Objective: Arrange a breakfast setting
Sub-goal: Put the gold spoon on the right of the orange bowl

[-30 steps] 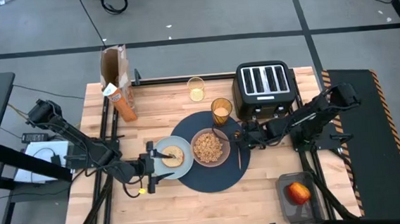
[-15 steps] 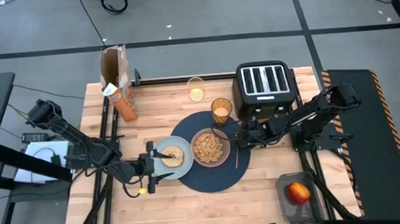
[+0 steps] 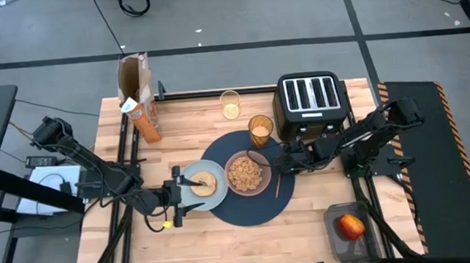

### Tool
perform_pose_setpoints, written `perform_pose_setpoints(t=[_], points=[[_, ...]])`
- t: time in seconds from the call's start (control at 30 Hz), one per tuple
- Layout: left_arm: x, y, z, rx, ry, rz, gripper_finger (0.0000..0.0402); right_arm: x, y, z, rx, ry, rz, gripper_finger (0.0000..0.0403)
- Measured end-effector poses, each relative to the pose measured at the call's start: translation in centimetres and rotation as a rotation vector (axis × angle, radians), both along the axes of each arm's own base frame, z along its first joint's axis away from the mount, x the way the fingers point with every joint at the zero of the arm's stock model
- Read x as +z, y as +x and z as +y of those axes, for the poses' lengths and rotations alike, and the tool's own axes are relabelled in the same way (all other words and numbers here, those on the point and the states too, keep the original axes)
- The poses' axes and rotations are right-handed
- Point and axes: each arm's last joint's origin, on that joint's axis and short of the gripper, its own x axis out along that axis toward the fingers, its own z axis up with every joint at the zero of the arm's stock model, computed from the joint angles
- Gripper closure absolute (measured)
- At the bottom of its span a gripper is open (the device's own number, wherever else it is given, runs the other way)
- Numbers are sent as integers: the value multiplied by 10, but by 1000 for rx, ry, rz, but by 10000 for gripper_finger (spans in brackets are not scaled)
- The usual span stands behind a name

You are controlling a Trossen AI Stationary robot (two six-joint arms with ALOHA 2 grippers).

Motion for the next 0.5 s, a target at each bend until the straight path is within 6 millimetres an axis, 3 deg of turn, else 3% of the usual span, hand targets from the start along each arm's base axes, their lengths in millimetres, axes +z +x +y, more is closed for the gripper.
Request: perform_pose_setpoints(t=[0.27, 0.5], points=[[0, 0, 0, 0, 0, 0, 123, 23, 9, 0, 45, -92, 97, 339], [0, 0, 0, -3, 11, 1, 123, 35, 24, 8, -14, -52, -49, 339]])
